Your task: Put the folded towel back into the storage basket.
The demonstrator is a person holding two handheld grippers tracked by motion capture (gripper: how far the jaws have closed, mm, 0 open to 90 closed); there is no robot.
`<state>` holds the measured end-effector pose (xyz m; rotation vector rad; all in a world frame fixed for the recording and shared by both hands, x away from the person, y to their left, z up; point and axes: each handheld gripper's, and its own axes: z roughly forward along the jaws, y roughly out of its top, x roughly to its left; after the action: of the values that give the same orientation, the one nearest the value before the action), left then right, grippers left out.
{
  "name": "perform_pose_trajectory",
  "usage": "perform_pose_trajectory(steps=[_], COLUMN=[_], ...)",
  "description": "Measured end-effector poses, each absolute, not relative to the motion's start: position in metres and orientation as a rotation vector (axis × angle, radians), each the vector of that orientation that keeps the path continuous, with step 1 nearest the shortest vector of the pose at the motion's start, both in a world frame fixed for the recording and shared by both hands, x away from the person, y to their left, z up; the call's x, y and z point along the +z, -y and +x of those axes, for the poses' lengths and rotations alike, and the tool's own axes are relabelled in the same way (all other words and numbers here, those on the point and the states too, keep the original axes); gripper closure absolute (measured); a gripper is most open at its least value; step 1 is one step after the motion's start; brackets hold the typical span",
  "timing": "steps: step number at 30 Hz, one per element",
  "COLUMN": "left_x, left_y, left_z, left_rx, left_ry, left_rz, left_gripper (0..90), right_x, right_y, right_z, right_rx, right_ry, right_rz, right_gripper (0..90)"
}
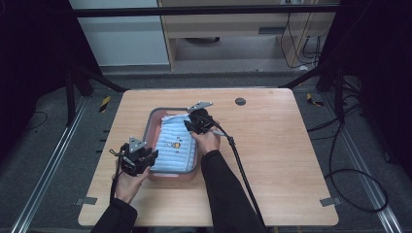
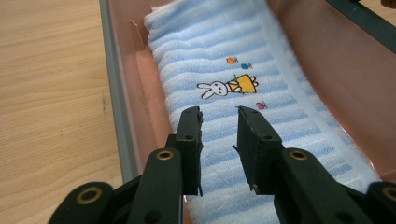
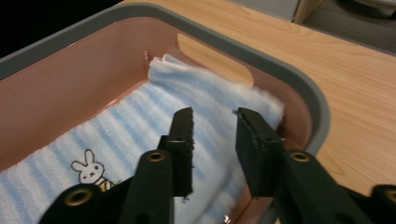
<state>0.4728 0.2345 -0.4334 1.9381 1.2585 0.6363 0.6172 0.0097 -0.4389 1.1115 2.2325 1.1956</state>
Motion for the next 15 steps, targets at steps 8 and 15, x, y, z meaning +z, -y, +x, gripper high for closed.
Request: perform_pose_trajectory(steps=[8,15], left_x=[-0.425,-0.417], left_y=[-0.236,-0.240], left_z=[0.467,0.459], left_rx=[0.653,0.674], left_ry=[-1.233,-1.181], left_rz=[1.903,1.878], left_gripper=[67.1,57.2], right_x=[-0.425,-0.405], right_y=[0.002,0.024], right_z=[0.611,0.594], right_rx=[1.251,1.319], right_ry=[-2.159,-2.111], right_rz=[1.100,1.077], right_gripper=[49.6,37.4])
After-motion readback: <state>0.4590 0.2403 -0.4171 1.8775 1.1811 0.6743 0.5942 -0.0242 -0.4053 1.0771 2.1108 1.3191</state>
